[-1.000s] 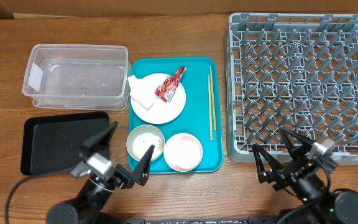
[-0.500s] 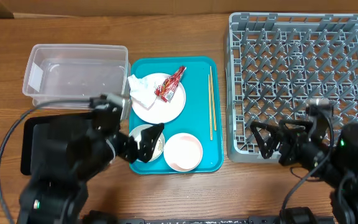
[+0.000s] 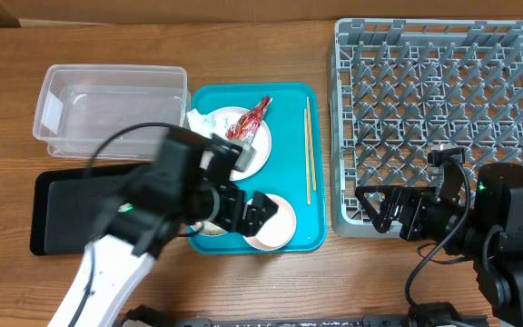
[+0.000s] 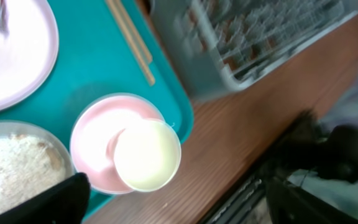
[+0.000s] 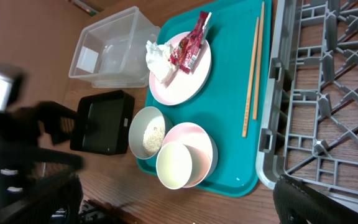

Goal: Sort waste into correct bins and load items into the dishwasher
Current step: 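Reach the left gripper to the white cup on the teal tray and grasp it, then hand the white cup from the left gripper to the right gripper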

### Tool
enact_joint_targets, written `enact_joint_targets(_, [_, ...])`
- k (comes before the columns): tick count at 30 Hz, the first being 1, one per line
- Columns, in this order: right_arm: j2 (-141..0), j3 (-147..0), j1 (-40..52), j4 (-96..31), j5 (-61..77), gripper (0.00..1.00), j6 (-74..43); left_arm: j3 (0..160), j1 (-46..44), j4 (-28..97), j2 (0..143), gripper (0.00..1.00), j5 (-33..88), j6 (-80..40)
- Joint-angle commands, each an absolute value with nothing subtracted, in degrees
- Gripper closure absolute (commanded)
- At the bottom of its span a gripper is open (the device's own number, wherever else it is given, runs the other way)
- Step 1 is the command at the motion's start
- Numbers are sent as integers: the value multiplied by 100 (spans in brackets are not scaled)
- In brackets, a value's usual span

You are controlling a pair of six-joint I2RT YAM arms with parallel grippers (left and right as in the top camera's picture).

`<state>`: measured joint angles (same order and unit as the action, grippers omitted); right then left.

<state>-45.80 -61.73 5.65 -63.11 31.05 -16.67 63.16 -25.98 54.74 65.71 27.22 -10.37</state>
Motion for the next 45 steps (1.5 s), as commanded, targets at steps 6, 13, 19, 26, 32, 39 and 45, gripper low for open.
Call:
enact_joint_targets(6, [-4541, -6309, 541, -6410, 3164, 0, -1647, 6414, -4141, 5629, 8132, 39, -364, -2169])
enact_joint_targets(13, [-4541, -6307, 539, -6495, 3164, 1, -1645, 6414, -4123, 5419, 9135, 74, -646, -2488])
enact_joint_targets(19, [-4541, -6307, 541, -6488, 3162, 7, -1645, 6591, -4069, 5393, 9100, 96, -390, -2495])
enact_joint_targets(26, [-4541, -6307, 541, -6471, 3164, 11, -1647, 7253, -3186, 5642, 8119, 96, 1127, -2062])
enact_joint_targets(32, [-4541, -6307, 563, -5977, 4097, 19, -1645, 7323, -1450, 5214, 7612, 96, 5354, -1282])
enact_joint_targets(39, [-4711, -6307, 1249, -4412, 5262, 7, -1649, 7321, -928, 5240, 7723, 96, 8462, -591])
enact_joint_targets(45, [-5201, -6307, 2075, -3695, 5264, 1, -1695, 7321, -956, 5240, 7723, 96, 9059, -462])
